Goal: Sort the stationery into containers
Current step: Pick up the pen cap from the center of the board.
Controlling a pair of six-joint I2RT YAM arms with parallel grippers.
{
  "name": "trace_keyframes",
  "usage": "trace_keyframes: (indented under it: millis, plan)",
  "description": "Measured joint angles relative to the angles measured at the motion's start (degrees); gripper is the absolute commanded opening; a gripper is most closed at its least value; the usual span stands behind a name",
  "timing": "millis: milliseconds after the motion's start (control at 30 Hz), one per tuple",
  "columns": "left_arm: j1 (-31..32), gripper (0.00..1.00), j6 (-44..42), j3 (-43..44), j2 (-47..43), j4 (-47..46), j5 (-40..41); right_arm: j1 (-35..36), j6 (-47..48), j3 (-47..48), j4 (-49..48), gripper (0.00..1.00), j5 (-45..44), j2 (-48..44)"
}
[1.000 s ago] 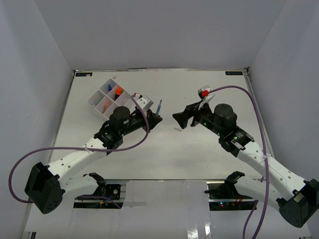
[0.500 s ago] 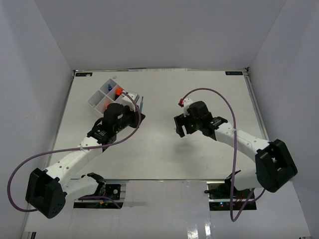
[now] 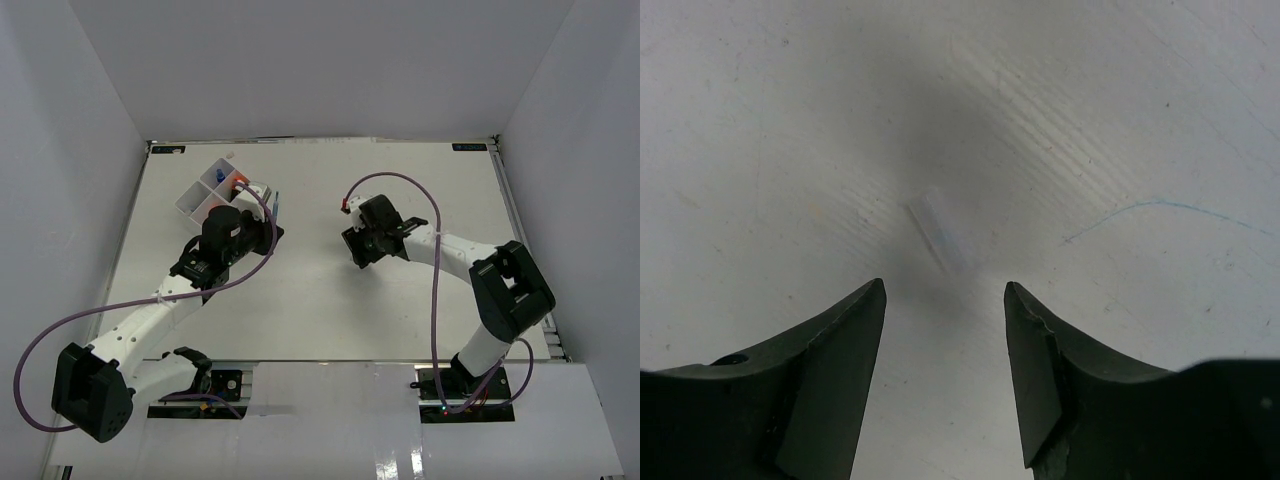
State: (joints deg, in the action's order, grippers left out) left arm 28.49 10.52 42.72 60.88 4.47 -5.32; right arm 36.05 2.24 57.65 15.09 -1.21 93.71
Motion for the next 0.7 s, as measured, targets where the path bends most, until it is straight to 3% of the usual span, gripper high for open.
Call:
trace_keyframes:
  millis: [700]
  plan:
    - [0.0,0.00,0.0,0.0,-0.3,0.1,-2.2,2.0,3.5,13.8,8.9,0.45,-2.9,14.6]
